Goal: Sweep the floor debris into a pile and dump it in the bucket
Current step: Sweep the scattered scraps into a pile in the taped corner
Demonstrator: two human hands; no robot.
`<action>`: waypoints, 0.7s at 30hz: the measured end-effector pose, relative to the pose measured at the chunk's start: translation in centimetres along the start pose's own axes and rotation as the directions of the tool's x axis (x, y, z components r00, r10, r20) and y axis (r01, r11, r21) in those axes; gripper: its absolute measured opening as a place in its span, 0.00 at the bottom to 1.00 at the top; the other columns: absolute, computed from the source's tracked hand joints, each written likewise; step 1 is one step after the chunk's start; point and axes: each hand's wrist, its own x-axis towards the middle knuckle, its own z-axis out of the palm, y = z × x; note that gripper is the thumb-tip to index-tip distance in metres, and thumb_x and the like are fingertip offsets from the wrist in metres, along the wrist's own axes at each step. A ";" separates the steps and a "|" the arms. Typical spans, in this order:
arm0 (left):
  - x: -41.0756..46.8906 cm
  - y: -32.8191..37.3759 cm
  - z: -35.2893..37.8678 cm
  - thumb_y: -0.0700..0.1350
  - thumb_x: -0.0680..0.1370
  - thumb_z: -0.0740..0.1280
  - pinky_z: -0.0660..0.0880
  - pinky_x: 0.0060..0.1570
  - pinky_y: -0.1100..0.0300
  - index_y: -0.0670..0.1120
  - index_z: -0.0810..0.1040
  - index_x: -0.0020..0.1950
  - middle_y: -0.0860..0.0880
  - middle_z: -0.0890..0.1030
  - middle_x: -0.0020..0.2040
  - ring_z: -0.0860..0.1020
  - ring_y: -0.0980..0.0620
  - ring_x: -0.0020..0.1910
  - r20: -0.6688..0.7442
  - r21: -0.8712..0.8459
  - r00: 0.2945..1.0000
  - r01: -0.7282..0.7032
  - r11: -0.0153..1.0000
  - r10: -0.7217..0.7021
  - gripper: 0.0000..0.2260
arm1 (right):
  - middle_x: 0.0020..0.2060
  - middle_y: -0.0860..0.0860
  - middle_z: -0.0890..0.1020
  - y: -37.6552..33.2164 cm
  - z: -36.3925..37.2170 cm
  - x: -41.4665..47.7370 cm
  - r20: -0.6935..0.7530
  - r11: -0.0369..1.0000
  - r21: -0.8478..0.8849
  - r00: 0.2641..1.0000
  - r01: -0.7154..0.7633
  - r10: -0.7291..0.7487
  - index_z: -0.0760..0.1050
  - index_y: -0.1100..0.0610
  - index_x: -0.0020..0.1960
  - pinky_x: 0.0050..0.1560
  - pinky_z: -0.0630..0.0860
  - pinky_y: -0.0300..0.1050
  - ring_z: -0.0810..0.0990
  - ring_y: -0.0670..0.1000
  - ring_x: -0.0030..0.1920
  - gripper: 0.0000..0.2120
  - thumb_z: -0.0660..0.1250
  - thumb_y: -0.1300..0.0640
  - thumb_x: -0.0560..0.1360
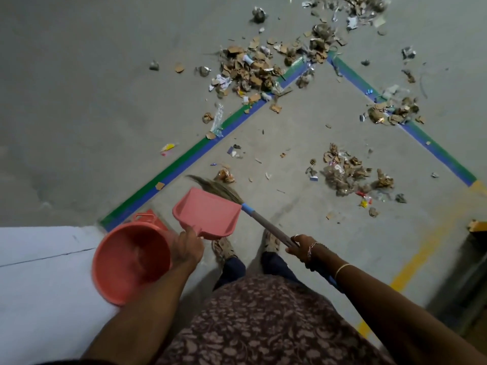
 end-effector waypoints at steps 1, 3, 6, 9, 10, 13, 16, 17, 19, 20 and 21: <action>0.7 -0.1 0.0 0.51 0.82 0.62 0.71 0.60 0.47 0.43 0.68 0.71 0.40 0.78 0.61 0.75 0.39 0.63 -0.004 -0.004 1.000 -0.011 1.000 0.011 0.20 | 0.39 0.56 0.78 -0.4 -0.3 0.8 0.003 1.000 0.013 1.000 -0.007 0.007 0.74 0.57 0.56 0.23 0.78 0.47 0.80 0.57 0.31 0.12 0.66 0.49 0.79; 1.9 -0.2 0.5 0.52 0.82 0.63 0.71 0.60 0.46 0.42 0.69 0.69 0.40 0.78 0.61 0.75 0.39 0.63 -0.010 -0.018 1.000 0.005 1.000 -0.005 0.20 | 0.37 0.56 0.77 -0.9 -0.9 2.2 0.016 0.998 0.044 0.999 -0.035 0.034 0.75 0.58 0.54 0.24 0.79 0.48 0.78 0.56 0.28 0.11 0.66 0.50 0.79; 2.9 0.4 0.9 0.53 0.82 0.63 0.72 0.60 0.46 0.41 0.67 0.73 0.41 0.78 0.63 0.75 0.40 0.63 -0.007 0.002 0.999 0.051 0.999 -0.051 0.24 | 0.38 0.57 0.78 -0.6 -1.9 4.1 0.004 0.992 0.104 0.997 -0.073 0.073 0.74 0.59 0.54 0.26 0.78 0.47 0.78 0.56 0.28 0.11 0.65 0.51 0.80; 3.0 1.5 1.1 0.52 0.82 0.63 0.71 0.61 0.46 0.42 0.69 0.71 0.41 0.77 0.64 0.74 0.39 0.65 0.027 -0.014 0.996 0.090 0.996 -0.089 0.21 | 0.39 0.57 0.78 0.5 -3.2 5.2 -0.017 0.986 0.133 0.995 -0.095 0.098 0.74 0.58 0.55 0.25 0.77 0.44 0.78 0.55 0.29 0.11 0.65 0.51 0.79; 3.0 2.1 1.0 0.52 0.83 0.63 0.71 0.60 0.46 0.42 0.69 0.71 0.41 0.77 0.64 0.74 0.39 0.65 0.035 -0.026 0.995 0.096 0.995 -0.095 0.20 | 0.39 0.57 0.78 0.9 -3.7 5.5 -0.022 0.985 0.142 0.994 -0.101 0.106 0.74 0.58 0.55 0.25 0.76 0.44 0.78 0.55 0.30 0.11 0.65 0.51 0.79; 3.0 3.8 1.0 0.52 0.82 0.63 0.74 0.57 0.44 0.43 0.70 0.69 0.41 0.78 0.62 0.76 0.36 0.63 0.031 -0.020 0.996 0.084 0.996 -0.084 0.19 | 0.40 0.57 0.79 2.0 -5.3 6.1 -0.034 0.978 0.178 0.993 -0.109 0.117 0.74 0.58 0.56 0.24 0.76 0.42 0.79 0.55 0.31 0.11 0.65 0.51 0.80; 3.0 5.6 1.0 0.52 0.81 0.65 0.74 0.54 0.46 0.44 0.72 0.66 0.41 0.80 0.59 0.78 0.37 0.59 0.018 0.029 0.999 0.046 0.999 -0.047 0.17 | 0.40 0.57 0.79 3.2 -6.6 6.6 -0.077 0.964 0.232 0.986 -0.129 0.150 0.74 0.58 0.54 0.24 0.76 0.42 0.79 0.56 0.30 0.11 0.65 0.50 0.80; 3.1 6.2 1.1 0.52 0.81 0.65 0.74 0.54 0.46 0.44 0.72 0.65 0.41 0.81 0.58 0.79 0.37 0.58 0.015 0.032 1.000 0.026 0.999 -0.027 0.17 | 0.39 0.57 0.79 3.8 -7.1 6.7 -0.096 0.957 0.259 0.982 -0.133 0.163 0.74 0.58 0.53 0.24 0.76 0.43 0.79 0.56 0.30 0.11 0.65 0.50 0.79; 3.1 7.4 1.3 0.51 0.81 0.66 0.74 0.55 0.46 0.43 0.73 0.65 0.40 0.81 0.57 0.79 0.38 0.57 0.001 0.026 1.000 -0.005 1.000 0.005 0.16 | 0.38 0.57 0.79 4.9 -8.1 7.1 -0.135 0.936 0.324 0.972 -0.140 0.192 0.74 0.59 0.53 0.25 0.77 0.44 0.78 0.56 0.29 0.11 0.65 0.50 0.79; 3.1 7.9 1.4 0.51 0.81 0.66 0.74 0.55 0.46 0.43 0.73 0.65 0.40 0.81 0.57 0.79 0.38 0.57 -0.005 0.026 1.000 -0.015 1.000 0.015 0.16 | 0.38 0.57 0.79 5.6 -8.5 7.3 -0.153 0.922 0.361 0.967 -0.138 0.205 0.74 0.59 0.53 0.26 0.77 0.44 0.78 0.56 0.29 0.12 0.65 0.50 0.79; 3.1 8.2 1.4 0.51 0.81 0.65 0.73 0.55 0.46 0.43 0.73 0.66 0.40 0.81 0.58 0.79 0.39 0.57 -0.013 0.033 1.000 -0.019 0.999 0.020 0.17 | 0.38 0.57 0.79 6.1 -9.0 7.4 -0.173 0.908 0.400 0.962 -0.127 0.211 0.74 0.59 0.53 0.26 0.78 0.45 0.78 0.56 0.29 0.12 0.65 0.49 0.79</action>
